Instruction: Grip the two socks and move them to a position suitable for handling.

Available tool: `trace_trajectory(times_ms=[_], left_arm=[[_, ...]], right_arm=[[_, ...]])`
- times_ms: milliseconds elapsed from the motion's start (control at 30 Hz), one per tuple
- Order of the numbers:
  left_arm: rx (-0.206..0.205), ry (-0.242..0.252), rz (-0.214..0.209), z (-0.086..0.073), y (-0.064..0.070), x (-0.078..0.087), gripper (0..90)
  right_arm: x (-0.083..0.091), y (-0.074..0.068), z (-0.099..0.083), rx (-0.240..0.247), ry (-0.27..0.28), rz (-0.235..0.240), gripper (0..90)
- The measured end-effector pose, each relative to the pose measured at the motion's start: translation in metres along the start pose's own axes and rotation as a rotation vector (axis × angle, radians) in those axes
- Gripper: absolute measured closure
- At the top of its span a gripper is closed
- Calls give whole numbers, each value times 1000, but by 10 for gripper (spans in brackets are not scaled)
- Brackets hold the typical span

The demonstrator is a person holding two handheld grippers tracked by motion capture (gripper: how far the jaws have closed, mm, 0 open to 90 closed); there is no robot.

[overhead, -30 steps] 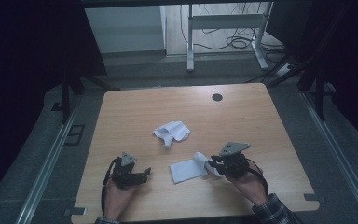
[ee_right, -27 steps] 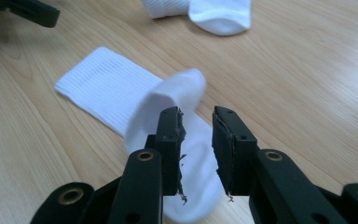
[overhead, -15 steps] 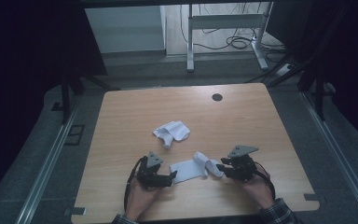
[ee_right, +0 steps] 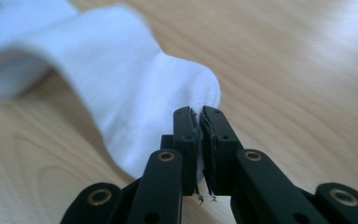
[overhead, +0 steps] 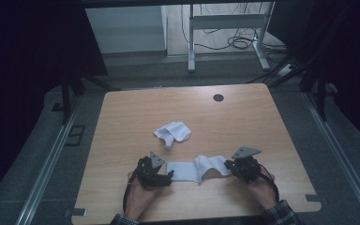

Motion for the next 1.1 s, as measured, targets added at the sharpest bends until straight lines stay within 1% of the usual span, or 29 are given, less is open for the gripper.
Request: trace_trajectory(times_ms=[67, 100, 167, 200, 267, 300, 400, 500, 567, 633, 733, 800, 967, 1033, 1067, 1100], left_arm=[[11, -1, 17, 0, -6, -1, 139], [12, -3, 27, 0, -8, -1, 139], [21, -2, 44, 1, -12, -2, 138], [26, -2, 48, 2, -13, -2, 137], [37, 9, 30, 4, -12, 2, 138], [37, 9, 30, 4, -12, 2, 138], [36, 23, -7, 3, -7, 11, 138], [20, 16, -29, -2, 0, 15, 138], [3, 5, -27, -5, 3, 13, 137], [-16, -12, -3, -6, 3, 9, 137], [-20, -15, 19, -4, -1, 3, 137], [-20, -16, 31, -3, -5, -2, 136], [0, -14, 29, -2, -10, -5, 138], [5, -22, 19, -4, -13, -5, 138], [15, -25, 5, -4, -13, -4, 137], [15, -25, 5, -4, -13, -4, 137]], right_arm=[[8, 12, 0, -17, 17, -23, 834], [8, 12, 0, -17, 17, -23, 834], [12, 17, 1, -27, 27, -32, 831], [12, 22, 3, -35, 45, -29, 804], [12, 27, 4, -38, 49, -43, 763], [12, 27, 4, -38, 49, -43, 763], [15, 27, 5, -48, 68, -36, 714], [16, 24, 2, -44, 62, -28, 673], [14, 24, -1, -39, 52, -36, 654], [12, 28, -6, -49, 41, -52, 641], [8, 34, -9, -62, 31, -60, 630], [5, 37, -13, -61, 12, -63, 623], [3, 32, -14, -58, 6, -52, 623], [3, 28, -15, -43, 1, -50, 623], [3, 26, -15, -42, 1, -50, 614], [3, 26, -15, -42, 1, -50, 614]])
Point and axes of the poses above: each handheld gripper's, and its own axes: x roughly backward along the jaws, z roughly out of its top, y roughly to its right, the point moved 9 cm from there along -x, roughly forward along the jaws, and after that the axes turned 9 degrees about z, right-handed, at the moved point
